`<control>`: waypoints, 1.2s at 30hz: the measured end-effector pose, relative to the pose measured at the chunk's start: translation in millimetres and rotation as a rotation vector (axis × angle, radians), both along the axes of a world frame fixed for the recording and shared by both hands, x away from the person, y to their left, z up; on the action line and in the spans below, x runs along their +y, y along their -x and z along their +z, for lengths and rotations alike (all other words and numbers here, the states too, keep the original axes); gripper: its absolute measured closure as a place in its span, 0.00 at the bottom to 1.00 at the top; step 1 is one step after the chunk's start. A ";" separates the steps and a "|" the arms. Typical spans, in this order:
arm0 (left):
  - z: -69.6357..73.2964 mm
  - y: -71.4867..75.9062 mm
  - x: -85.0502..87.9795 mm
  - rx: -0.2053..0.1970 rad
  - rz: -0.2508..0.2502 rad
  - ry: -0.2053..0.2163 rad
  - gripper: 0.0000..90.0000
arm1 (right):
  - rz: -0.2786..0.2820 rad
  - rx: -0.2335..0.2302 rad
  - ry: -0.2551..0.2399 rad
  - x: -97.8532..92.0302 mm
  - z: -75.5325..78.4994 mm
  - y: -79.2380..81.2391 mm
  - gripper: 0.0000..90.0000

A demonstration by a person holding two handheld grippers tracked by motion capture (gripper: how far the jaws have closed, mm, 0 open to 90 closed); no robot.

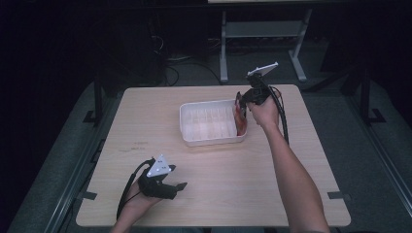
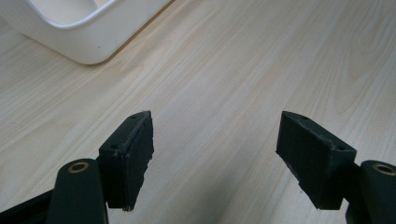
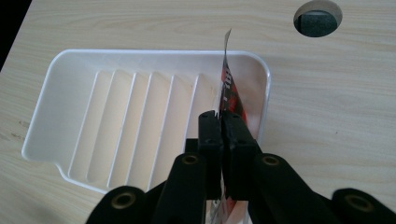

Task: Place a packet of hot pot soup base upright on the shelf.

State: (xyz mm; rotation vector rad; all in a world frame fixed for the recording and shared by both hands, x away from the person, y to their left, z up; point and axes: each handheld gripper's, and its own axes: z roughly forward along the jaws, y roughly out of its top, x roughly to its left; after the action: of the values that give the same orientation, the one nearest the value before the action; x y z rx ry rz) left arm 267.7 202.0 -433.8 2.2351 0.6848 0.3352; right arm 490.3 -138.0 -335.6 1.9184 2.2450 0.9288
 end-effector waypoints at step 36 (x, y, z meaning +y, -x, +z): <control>-0.9 -0.5 -3.7 0.001 -0.005 -0.009 0.30 | 0.070 -0.065 -0.065 -30.7 19.0 27.9 0.69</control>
State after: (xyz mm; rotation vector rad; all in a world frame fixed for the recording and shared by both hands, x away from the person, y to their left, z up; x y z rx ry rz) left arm 268.2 198.2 -434.7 2.2455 0.6791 0.3348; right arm 462.4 -168.7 -316.6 1.8175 2.2855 1.0700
